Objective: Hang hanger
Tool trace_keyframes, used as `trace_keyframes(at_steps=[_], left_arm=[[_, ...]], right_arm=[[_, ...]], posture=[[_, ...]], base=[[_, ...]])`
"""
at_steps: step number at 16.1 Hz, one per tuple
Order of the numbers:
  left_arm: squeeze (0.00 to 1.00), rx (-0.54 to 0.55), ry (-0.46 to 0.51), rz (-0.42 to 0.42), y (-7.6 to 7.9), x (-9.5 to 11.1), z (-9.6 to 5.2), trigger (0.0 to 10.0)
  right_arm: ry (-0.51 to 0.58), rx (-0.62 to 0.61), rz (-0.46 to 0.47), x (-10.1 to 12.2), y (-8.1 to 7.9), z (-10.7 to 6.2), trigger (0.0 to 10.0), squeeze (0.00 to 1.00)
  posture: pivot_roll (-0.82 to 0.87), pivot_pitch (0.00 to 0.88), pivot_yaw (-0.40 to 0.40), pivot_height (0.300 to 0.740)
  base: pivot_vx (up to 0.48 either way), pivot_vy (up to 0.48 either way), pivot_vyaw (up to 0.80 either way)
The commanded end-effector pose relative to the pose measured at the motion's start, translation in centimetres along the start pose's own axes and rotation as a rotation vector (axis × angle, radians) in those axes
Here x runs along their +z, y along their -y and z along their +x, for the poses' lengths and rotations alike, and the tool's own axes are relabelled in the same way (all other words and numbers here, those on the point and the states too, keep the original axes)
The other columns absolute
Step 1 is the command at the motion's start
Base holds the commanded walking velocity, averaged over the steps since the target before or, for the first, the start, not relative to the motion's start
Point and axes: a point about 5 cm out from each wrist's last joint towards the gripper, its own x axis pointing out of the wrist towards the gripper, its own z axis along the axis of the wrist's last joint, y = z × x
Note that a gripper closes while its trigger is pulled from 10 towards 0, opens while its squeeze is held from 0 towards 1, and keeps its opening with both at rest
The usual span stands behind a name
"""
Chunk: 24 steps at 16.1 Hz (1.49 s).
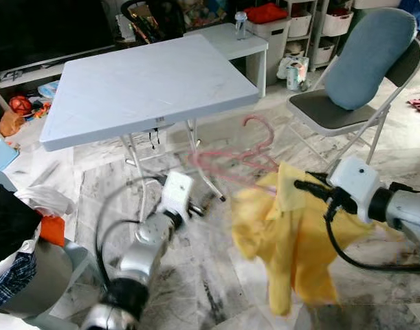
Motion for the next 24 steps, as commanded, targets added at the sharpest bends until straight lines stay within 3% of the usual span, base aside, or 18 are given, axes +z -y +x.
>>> trace_keyframes(at_steps=[1,3,6,8,10,12,15,21,22,23,24], left_arm=[[1.0,-0.121,0.046,0.006,1.2,1.1,0.0,10.0],[1.0,-0.245,0.077,0.089,2.3,1.5,-0.8,10.0],[1.0,-0.269,0.1,0.13,1.9,1.8,-1.9,10.0],[1.0,-0.239,0.183,0.304,0.1,3.5,-3.5,10.0],[1.0,-0.291,0.144,0.34,-2.3,3.8,-5.6,10.0],[1.0,-0.318,0.094,0.366,-3.4,3.2,-6.1,10.0],[1.0,-0.404,-0.012,0.327,-3.7,1.7,-6.0,10.0],[1.0,-0.469,0.011,0.321,-3.7,3.1,-3.3,10.0],[0.75,-0.5,0.003,0.319,-3.7,3.3,-3.0,10.0],[0.0,-0.523,-0.005,0.306,-3.6,3.2,-3.0,10.0],[0.0,-0.576,-0.026,0.256,-3.4,2.9,-2.8,10.0]], right_arm=[[0.034,-0.035,-0.045,1.0,0.3,0.8,10.0,0.0],[0.003,-0.064,-0.042,0.3,-0.3,2.2,10.0,0.0],[-0.007,-0.065,-0.08,-0.4,-1.1,2.9,10.0,0.0],[0.005,-0.02,-0.134,-1.0,-1.3,2.9,10.0,0.0],[-0.015,0.142,-0.151,-1.9,-1.4,1.4,10.0,0.0],[-0.045,0.228,-0.167,-2.4,-1.1,0.3,10.0,0.0],[-0.032,0.305,-0.133,-2.0,-0.2,-0.8,10.0,0.0],[0.013,0.469,-0.099,-1.4,-0.5,-1.8,10.0,0.0],[0.029,0.474,-0.087,-1.1,-0.2,-2.1,10.0,0.0],[0.035,0.477,-0.082,-1.0,-0.1,-2.2,10.0,0.0],[0.045,0.477,-0.079,-0.6,0.2,-2.4,10.0,0.0]], posture=[[-0.18,0.0,0.077,0.74],[-0.16,0.0,0.072,0.74],[-0.15,0.0,0.071,0.74],[-0.14,0.0,0.07,0.74],[-0.13,0.0,0.067,0.74],[-0.13,0.0,0.067,0.74],[-0.13,0.0,0.067,0.74],[-0.15,0.0,0.082,0.74],[-0.16,0.0,0.085,0.74],[-0.16,0.0,0.089,0.74],[-0.16,0.0,0.091,0.74]], base=[[0.0,0.0,0.0],[0.0,0.0,0.0],[0.0,0.0,0.0],[0.0,0.0,0.0],[0.0,0.0,0.0],[0.0,0.0,0.0],[0.0,0.0,0.0],[0.0,0.0,0.0],[0.0,0.0,0.0],[0.0,0.0,0.0],[0.0,0.0,0.0]])
